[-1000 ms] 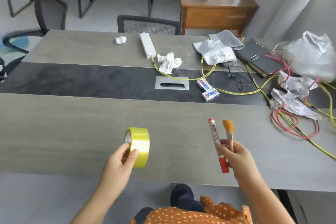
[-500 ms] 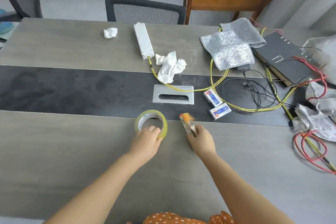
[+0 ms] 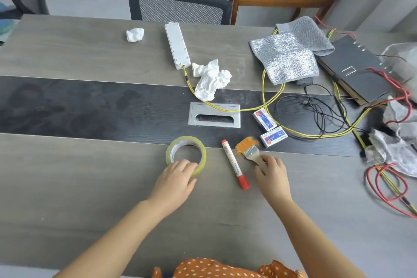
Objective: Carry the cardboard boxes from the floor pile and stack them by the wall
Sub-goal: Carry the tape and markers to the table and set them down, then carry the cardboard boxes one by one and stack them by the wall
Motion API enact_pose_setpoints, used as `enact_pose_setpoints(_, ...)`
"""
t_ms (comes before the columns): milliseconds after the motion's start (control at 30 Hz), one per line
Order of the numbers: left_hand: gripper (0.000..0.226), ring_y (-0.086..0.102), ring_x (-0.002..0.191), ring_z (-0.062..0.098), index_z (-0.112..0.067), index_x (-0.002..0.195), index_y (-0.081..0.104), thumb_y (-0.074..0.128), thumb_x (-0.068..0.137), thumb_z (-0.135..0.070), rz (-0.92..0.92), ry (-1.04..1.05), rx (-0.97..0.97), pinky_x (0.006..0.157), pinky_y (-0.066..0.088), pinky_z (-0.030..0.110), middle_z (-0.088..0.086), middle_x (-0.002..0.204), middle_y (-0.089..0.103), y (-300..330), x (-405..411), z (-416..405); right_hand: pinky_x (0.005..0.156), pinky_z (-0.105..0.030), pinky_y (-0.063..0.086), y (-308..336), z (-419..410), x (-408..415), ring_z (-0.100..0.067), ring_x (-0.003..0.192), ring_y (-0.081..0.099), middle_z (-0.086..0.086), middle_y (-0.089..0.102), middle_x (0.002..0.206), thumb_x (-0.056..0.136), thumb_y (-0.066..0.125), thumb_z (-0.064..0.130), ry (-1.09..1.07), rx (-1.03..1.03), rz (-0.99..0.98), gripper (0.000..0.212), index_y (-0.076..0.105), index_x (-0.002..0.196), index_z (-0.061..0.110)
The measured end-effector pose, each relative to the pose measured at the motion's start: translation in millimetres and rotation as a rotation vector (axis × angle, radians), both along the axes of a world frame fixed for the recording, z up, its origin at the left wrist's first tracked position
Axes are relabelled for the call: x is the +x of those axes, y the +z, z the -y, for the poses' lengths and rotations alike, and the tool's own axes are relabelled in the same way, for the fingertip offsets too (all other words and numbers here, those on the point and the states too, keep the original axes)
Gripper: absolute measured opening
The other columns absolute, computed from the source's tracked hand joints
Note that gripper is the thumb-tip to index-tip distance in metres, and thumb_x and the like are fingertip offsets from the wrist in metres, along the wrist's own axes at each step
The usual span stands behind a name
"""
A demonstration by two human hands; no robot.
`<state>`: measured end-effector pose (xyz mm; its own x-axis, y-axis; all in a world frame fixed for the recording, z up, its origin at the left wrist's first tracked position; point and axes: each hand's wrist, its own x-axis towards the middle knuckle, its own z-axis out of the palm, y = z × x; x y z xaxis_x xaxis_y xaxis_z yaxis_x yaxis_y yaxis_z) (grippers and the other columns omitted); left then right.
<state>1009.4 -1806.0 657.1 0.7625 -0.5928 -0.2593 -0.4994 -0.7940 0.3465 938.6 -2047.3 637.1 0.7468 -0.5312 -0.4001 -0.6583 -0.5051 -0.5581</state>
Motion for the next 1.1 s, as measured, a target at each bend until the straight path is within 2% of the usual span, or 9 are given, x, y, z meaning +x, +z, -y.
enact_pose_setpoints(100,0.037,0.044,0.121,0.015,-0.016,0.133,0.049,0.050,0.097,-0.021,-0.033,0.138,-0.186,0.098,0.031,0.023,-0.004,0.128,0.048,14.3,-19.8,-9.6,0.103,-0.038,0.037,10.3,8.0,-8.4,-0.026,0.124,0.044,-0.009,0.052,0.131,0.094,0.057,0.016,-0.017,0.030,0.072,0.039,0.052,0.131,0.008)
enact_pose_setpoints(200,0.037,0.049,0.117,0.009,-0.019,0.130,0.053,0.056,0.093,-0.017,-0.044,0.325,-0.340,0.095,0.038,0.024,-0.011,0.123,0.051,28.1,-44.9,-23.6,0.095,-0.025,0.036,26.6,15.0,-21.3,-0.014,0.116,0.050,-0.002,0.056,0.126,0.093,0.059,0.020,0.021,0.113,0.198,0.033,0.056,0.126,0.015)
enact_pose_setpoints(300,0.040,0.053,0.105,0.000,-0.035,0.119,0.053,0.062,0.089,-0.011,-0.015,0.492,-0.468,0.089,0.039,0.018,-0.019,0.109,0.056,40.4,-77.4,-41.5,0.092,-0.023,0.038,44.6,13.7,-42.3,-0.003,0.109,0.055,0.009,0.059,0.119,0.093,0.060,0.023,0.123,0.233,0.291,0.025,0.056,0.117,0.030)
enact_pose_setpoints(367,0.045,0.053,0.104,-0.004,-0.045,0.114,0.048,0.062,0.089,-0.010,-0.050,0.631,-0.534,0.088,0.039,0.010,-0.020,0.108,0.058,48.0,-104.9,-54.1,0.095,-0.025,0.041,52.7,7.8,-59.9,0.001,0.110,0.056,0.012,0.061,0.119,0.093,0.060,0.022,0.198,0.298,0.300,0.026,0.056,0.116,0.033)
enact_pose_setpoints(467,0.043,0.056,0.101,-0.006,-0.041,0.113,0.051,0.061,0.089,-0.007,-0.100,0.837,-0.641,0.087,0.039,0.003,-0.011,0.107,0.063,55.9,-151.5,-72.5,0.096,-0.027,0.043,61.1,-5.6,-88.5,0.002,0.109,0.057,0.014,0.061,0.119,0.092,0.059,0.022,0.306,0.369,0.263,0.030,0.054,0.118,0.034)
enact_pose_setpoints(633,0.042,0.061,0.096,-0.003,-0.037,0.113,0.053,0.057,0.090,-0.003,-0.127,1.139,-0.808,0.081,0.044,0.003,-0.002,0.102,0.066,63.8,-231.2,-96.9,0.090,-0.019,0.045,73.6,-39.8,-125.5,0.004,0.108,0.058,0.016,0.063,0.114,0.079,0.055,0.043,0.446,0.466,0.212,0.042,0.052,0.121,0.038)
enact_pose_setpoints(733,0.042,0.064,0.094,0.001,-0.037,0.115,0.053,0.056,0.090,-0.004,-0.086,1.281,-0.865,0.079,0.047,0.006,-0.002,0.099,0.069,63.3,-277.0,-112.0,0.083,-0.008,0.045,74.1,-69.7,-138.7,0.005,0.104,0.059,0.015,0.063,0.113,0.081,0.057,0.036,0.533,0.495,0.210,0.039,0.053,0.119,0.035)
enact_pose_setpoints(900,0.041,0.064,0.098,0.014,-0.032,0.111,0.055,0.055,0.089,0.002,0.031,1.505,-0.975,0.078,0.048,0.012,0.003,0.100,0.068,63.7,-356.3,-147.0,0.079,-0.008,0.047,72.8,-139.7,-158.8,0.003,0.096,0.062,0.004,0.066,0.110,0.089,0.059,0.004,0.716,0.544,0.214,0.036,0.055,0.113,0.031)
enact_pose_setpoints(1100,0.041,0.065,0.092,0.007,-0.028,0.111,0.059,0.055,0.089,0.006,0.210,1.742,-1.000,0.075,0.048,0.007,0.003,0.095,0.069,77.1,-494.1,-215.5,0.079,-0.005,0.044,72.5,-261.9,-225.9,0.007,0.098,0.061,0.009,0.066,0.112,0.091,0.057,0.010,0.988,0.621,0.189,0.032,0.056,0.113,0.034)
